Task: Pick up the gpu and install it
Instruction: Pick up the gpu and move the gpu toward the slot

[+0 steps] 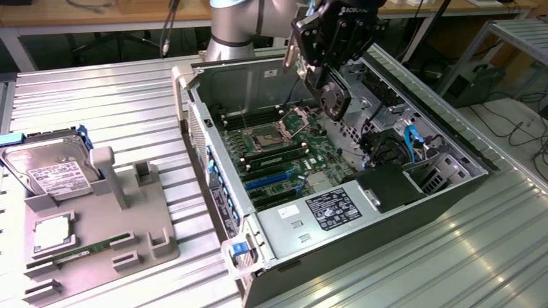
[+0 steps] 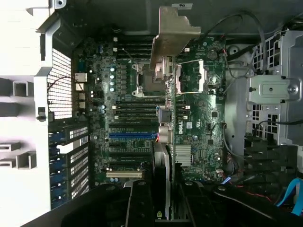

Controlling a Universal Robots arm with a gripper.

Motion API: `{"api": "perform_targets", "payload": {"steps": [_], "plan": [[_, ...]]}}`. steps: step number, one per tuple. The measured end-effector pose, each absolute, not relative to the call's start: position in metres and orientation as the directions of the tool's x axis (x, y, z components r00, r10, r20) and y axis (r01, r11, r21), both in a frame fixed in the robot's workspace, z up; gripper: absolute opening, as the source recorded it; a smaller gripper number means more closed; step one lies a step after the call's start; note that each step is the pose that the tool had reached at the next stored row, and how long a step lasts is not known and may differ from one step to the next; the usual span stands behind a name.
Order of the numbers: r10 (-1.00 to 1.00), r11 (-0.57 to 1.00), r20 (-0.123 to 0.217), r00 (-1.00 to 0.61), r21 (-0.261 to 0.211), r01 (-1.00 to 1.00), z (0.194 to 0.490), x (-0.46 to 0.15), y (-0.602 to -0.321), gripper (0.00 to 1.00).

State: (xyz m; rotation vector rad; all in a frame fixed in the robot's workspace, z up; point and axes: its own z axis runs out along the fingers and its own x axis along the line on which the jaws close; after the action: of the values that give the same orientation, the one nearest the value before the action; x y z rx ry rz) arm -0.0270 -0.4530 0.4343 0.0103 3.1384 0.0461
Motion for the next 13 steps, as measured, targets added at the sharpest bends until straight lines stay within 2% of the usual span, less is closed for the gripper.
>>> {"api": "perform_targets", "payload": {"steps": [6, 13], "plan": [[0.006, 1.000, -0.021, -1.000, 0.029, 0.005, 0.430, -0.010, -0.453, 0.27], [0.006, 1.000, -0.022, -1.000, 0.029, 0.005, 0.429, -0.009, -0.453, 0.27]]}}
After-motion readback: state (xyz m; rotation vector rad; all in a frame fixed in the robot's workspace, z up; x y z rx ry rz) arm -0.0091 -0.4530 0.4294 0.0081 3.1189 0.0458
